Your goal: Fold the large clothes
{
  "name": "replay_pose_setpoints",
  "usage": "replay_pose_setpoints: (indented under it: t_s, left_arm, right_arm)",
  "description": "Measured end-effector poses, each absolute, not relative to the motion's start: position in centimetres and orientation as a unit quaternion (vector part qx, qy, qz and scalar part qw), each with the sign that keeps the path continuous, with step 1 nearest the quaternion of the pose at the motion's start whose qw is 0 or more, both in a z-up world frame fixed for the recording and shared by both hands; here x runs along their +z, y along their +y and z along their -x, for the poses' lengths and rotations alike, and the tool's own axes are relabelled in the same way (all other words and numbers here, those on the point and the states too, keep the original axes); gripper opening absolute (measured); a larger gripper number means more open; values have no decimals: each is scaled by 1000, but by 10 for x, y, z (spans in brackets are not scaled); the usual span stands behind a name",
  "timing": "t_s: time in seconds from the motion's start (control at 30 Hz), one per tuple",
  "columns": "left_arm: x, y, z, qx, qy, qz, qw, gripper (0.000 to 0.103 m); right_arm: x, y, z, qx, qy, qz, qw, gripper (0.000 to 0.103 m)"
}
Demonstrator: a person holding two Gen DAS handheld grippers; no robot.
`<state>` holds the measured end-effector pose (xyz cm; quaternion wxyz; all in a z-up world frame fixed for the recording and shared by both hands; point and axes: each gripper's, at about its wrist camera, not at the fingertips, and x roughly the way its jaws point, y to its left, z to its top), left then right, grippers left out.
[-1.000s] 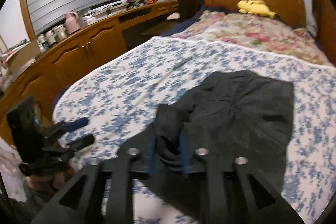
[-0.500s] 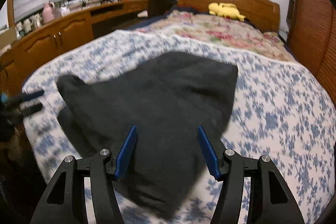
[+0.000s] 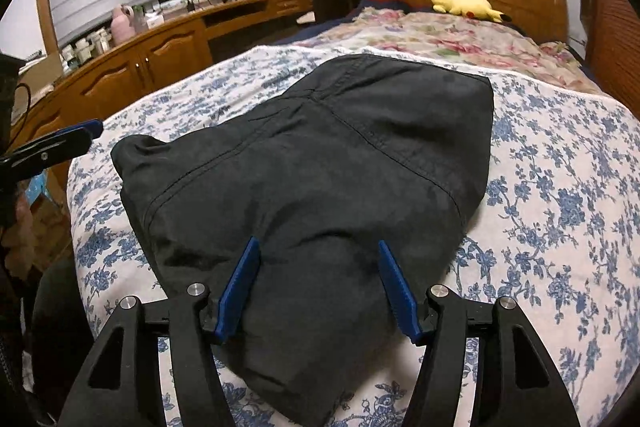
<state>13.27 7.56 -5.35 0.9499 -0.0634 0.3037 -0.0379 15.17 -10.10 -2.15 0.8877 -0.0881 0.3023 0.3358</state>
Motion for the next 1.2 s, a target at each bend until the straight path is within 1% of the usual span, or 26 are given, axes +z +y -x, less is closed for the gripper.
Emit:
replay_pose_setpoints:
  t_s: [0.1, 0.17, 0.33, 0.4, 0.43, 0.47, 0.5, 0.53, 0.63, 0.7, 0.77, 0.97, 1.07, 1.17, 1.2]
  left_arm:
    - [-57, 63, -140, -34, 313, 47, 948, 66]
    - [-61, 57, -144, -34, 320, 41, 946, 61]
    - [-67, 50, -154, -32, 336, 35, 941, 59]
    - [-68, 50, -156, -29, 339, 35, 940, 52]
    - [-68, 49, -156, -28, 340, 34, 939, 50]
    - [-68, 49, -157, -27, 341, 34, 939, 45]
    - [-68, 50, -157, -26, 343, 31, 939, 31]
    - [-68, 49, -157, -28, 346, 26, 938, 25]
    - [-69, 43, -157, -32, 352, 4, 935, 20]
    - [-69, 41, -156, -33, 356, -5, 934, 13]
    - [-67, 40, -154, -34, 355, -10, 934, 10]
    - [-51, 37, -144, -16, 338, -42, 940, 5]
    - [-44, 43, -139, 1, 329, -53, 943, 1]
    - [-39, 55, -134, 39, 318, -71, 944, 0]
    - [-38, 63, -131, 37, 322, -63, 944, 0]
  right_arm:
    - [-21, -108, -147, 341, 300, 87, 887, 63]
    - [-24, -121, -147, 343, 297, 78, 888, 64]
    - [-26, -160, -134, 331, 286, 67, 897, 64]
    - [-23, -174, -126, 318, 276, 69, 904, 64]
    - [-24, -175, -124, 313, 274, 73, 907, 64]
    - [-25, -176, -123, 307, 273, 76, 909, 64]
    - [-27, -178, -123, 303, 274, 78, 909, 64]
    - [-29, -180, -124, 300, 278, 77, 909, 64]
    - [-31, -184, -122, 303, 284, 65, 907, 64]
    - [-30, -187, -120, 304, 282, 63, 908, 64]
    - [-30, -187, -119, 305, 281, 60, 908, 64]
    - [-29, -190, -115, 323, 273, 50, 905, 64]
    - [-27, -188, -112, 338, 267, 52, 901, 64]
    - [-27, -185, -110, 348, 263, 52, 898, 64]
    - [-27, -183, -109, 352, 263, 52, 897, 64]
